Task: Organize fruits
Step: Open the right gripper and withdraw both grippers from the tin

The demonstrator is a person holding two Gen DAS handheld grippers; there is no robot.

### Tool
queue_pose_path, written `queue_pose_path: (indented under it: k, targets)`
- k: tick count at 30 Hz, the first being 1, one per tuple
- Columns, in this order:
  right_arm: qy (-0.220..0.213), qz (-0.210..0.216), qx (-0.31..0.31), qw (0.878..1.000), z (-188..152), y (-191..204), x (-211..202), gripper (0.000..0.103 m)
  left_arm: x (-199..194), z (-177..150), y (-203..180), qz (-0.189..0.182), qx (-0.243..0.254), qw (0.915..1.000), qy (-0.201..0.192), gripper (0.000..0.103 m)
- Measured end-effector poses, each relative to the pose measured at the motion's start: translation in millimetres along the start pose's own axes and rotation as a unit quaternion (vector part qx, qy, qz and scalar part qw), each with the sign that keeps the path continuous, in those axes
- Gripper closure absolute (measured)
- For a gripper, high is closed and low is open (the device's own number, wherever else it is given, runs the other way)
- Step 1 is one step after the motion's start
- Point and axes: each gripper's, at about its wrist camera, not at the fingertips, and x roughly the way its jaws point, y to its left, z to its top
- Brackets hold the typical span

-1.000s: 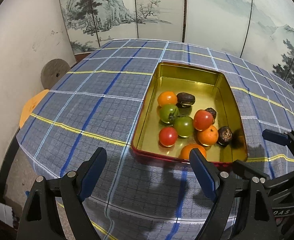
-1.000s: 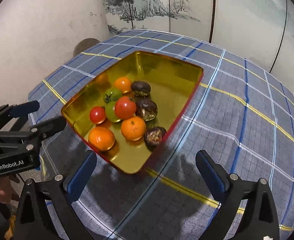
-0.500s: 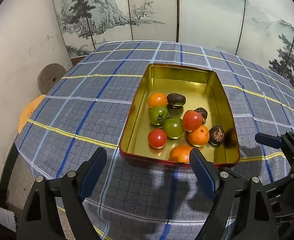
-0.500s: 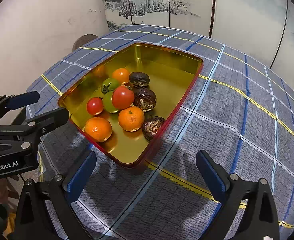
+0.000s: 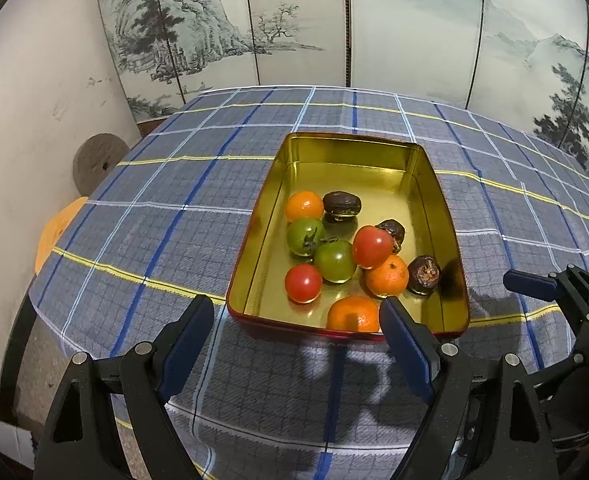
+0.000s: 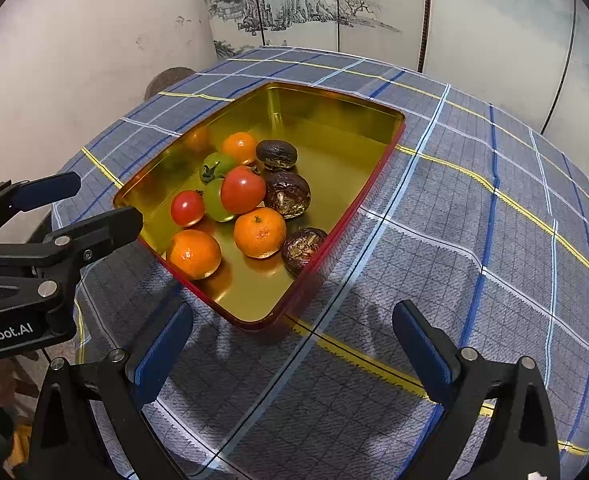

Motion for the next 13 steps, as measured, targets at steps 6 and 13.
queue_pose_path:
  k: [6, 13]
  targets:
    - [0.001, 0.000, 0.000, 1.000, -0.6, -0.9, 0.2, 0.004, 0.4, 0.1, -1.6, -0.001, 0.001, 1.0000, 0.000, 0.018]
    - [0.002, 0.002, 0.001, 1.000, -1.2, -1.3, -0.3, 0.004, 0.8, 0.0, -4.1, -0.005, 0.002, 1.0000, -0.001, 0.018]
